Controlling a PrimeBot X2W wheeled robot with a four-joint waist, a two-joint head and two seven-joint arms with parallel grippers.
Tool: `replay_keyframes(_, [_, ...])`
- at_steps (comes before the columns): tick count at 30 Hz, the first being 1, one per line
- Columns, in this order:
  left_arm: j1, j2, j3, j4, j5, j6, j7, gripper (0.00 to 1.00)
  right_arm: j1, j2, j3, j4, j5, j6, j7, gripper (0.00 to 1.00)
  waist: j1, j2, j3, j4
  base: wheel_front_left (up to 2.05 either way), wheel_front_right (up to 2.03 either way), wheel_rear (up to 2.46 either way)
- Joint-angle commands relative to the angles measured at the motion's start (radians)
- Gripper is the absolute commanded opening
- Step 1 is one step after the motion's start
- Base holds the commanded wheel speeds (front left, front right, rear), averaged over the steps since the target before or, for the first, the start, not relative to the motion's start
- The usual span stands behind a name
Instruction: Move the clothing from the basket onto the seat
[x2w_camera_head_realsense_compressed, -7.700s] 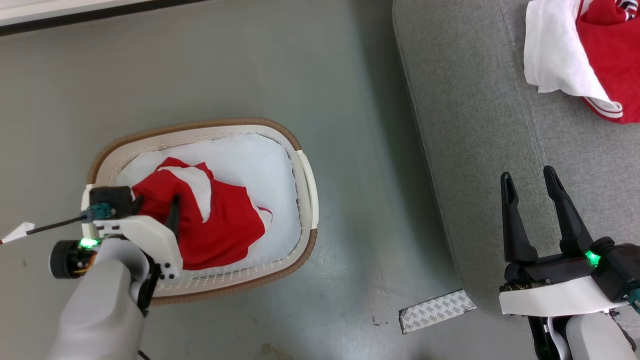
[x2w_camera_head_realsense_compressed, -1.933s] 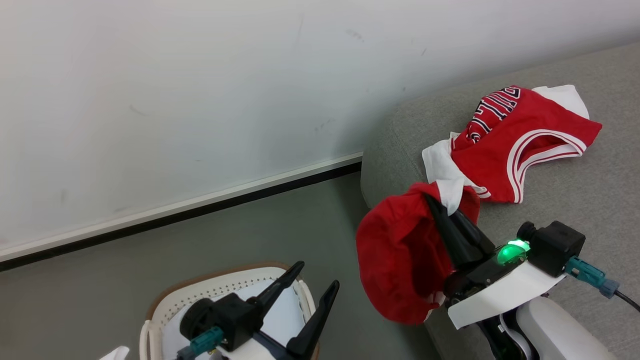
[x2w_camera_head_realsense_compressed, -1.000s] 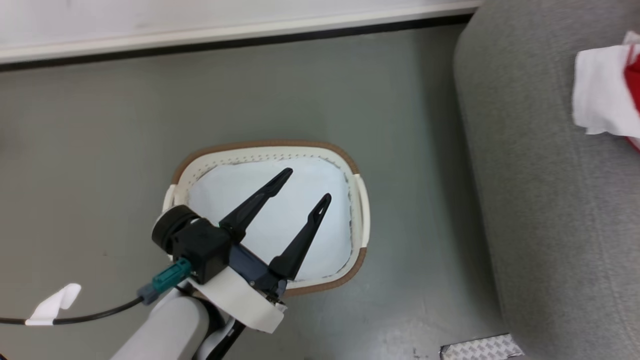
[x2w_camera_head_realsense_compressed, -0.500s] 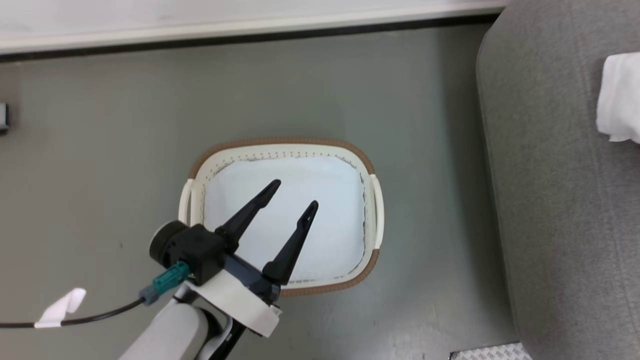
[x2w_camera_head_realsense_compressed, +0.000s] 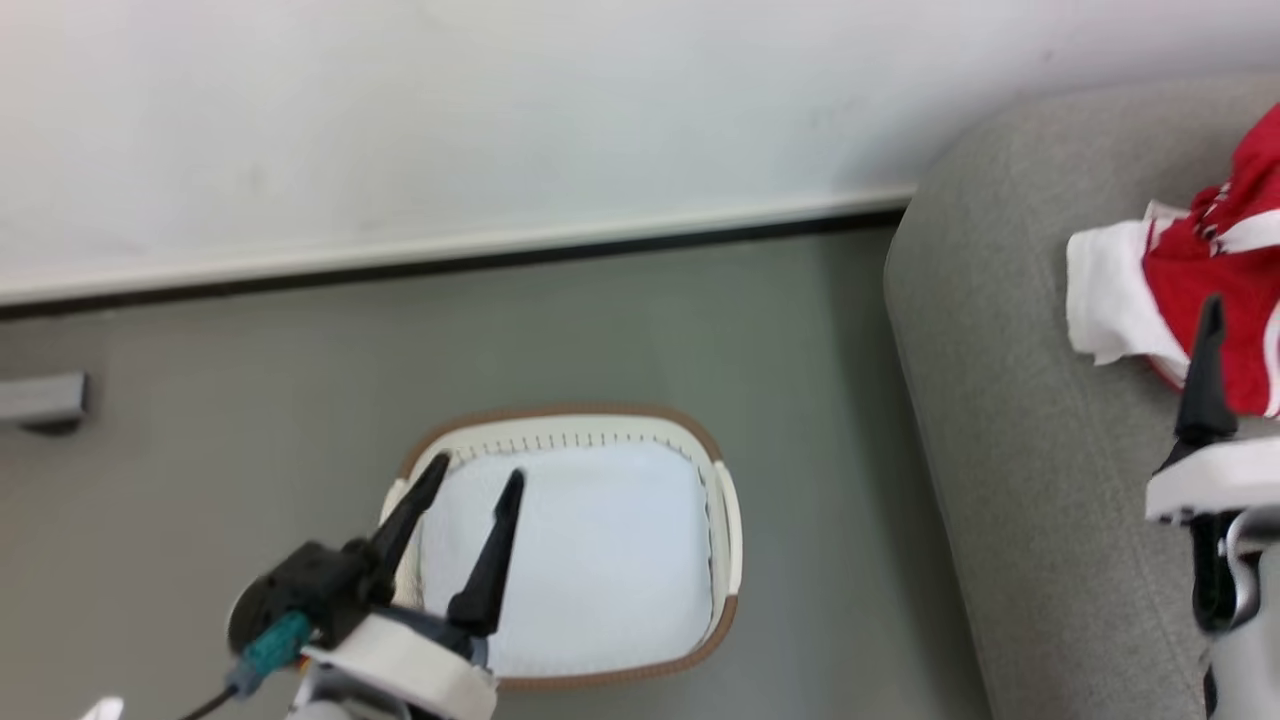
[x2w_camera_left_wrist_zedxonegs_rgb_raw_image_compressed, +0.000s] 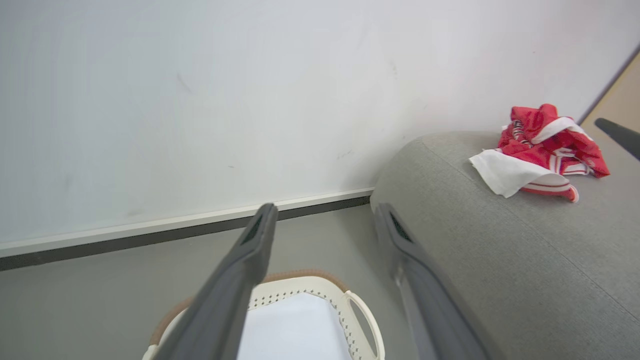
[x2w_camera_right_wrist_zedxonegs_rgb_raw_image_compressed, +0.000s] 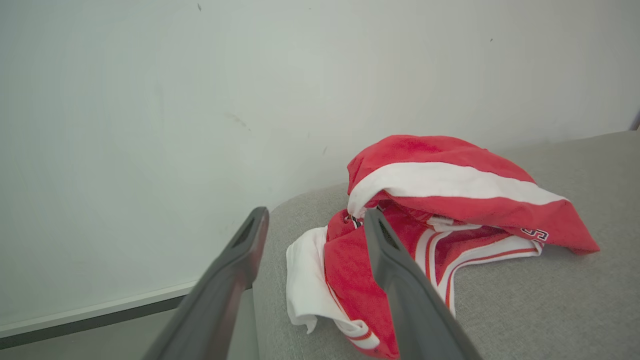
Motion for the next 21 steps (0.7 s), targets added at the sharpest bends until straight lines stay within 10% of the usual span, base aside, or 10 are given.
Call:
replay_keyframes(1, [0.041, -0.005, 0.016, 0.014, -0.002, 0.012, -0.005, 1.0, 0.052, -0.004, 0.026, -0.048, 0.011, -0.002, -0.004, 1.0, 0.0002, 0.0, -0.081, -0.001, 0.0, 0.0, 0.0])
replay_keyframes(9, [0.205, -0.06, 0.164, 0.028, 0.059, 0.072, -0.007, 1.0, 0.318, 0.016, 0.16, -0.284, 0.024, -0.002, -0.004, 1.0, 0.0002, 0.0, -0.231, 0.05, 0.0, 0.0, 0.0])
replay_keyframes(21, [0.32, -0.135, 0.349, 0.117, 0.158, -0.014, -0.007, 1.0, 0.538, 0.018, 0.308, -0.356, 0.02, -0.002, -0.003, 1.0, 0.0002, 0.0, -0.303, 0.102, 0.0, 0.0, 0.0])
